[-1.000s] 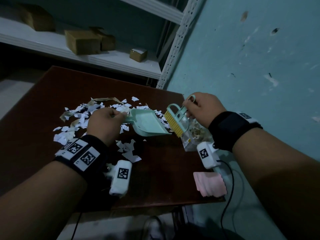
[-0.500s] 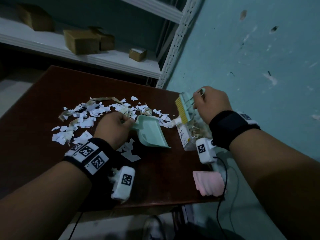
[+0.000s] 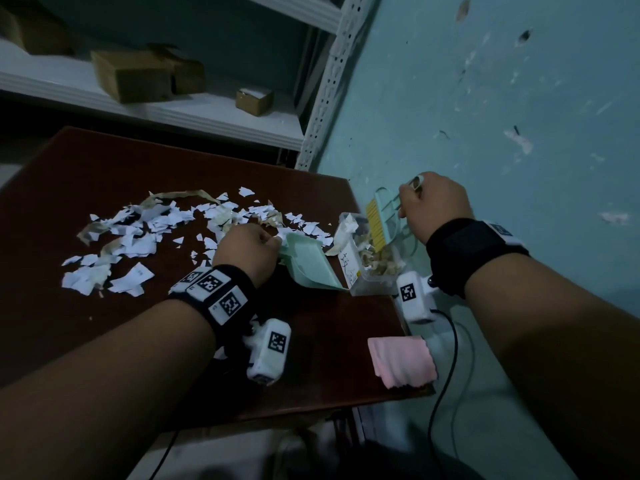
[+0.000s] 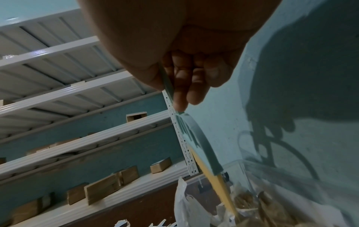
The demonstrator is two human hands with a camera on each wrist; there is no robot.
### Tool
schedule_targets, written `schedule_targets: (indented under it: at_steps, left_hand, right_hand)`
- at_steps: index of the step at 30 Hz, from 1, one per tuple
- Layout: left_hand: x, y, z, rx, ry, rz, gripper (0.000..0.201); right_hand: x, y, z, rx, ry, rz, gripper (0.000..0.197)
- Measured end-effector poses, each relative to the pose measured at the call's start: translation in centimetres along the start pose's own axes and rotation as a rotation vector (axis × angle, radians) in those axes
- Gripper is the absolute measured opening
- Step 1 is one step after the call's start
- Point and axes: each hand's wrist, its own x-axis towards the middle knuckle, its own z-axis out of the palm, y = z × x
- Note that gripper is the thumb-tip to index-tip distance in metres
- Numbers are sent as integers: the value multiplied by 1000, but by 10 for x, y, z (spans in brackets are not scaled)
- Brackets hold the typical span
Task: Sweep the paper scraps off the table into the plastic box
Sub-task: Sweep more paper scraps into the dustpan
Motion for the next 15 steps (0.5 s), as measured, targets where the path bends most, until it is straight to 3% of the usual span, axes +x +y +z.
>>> schedule_targets:
  at_steps: [8,15]
  left_hand:
    - [-1,5,10,-153,-24,4,28]
    - [-6,14,-2,-113,27,136,26]
  right_hand:
    - [-1,11,-4,73,-1,31,42]
    - [-10,11,-8,187,37,11,36]
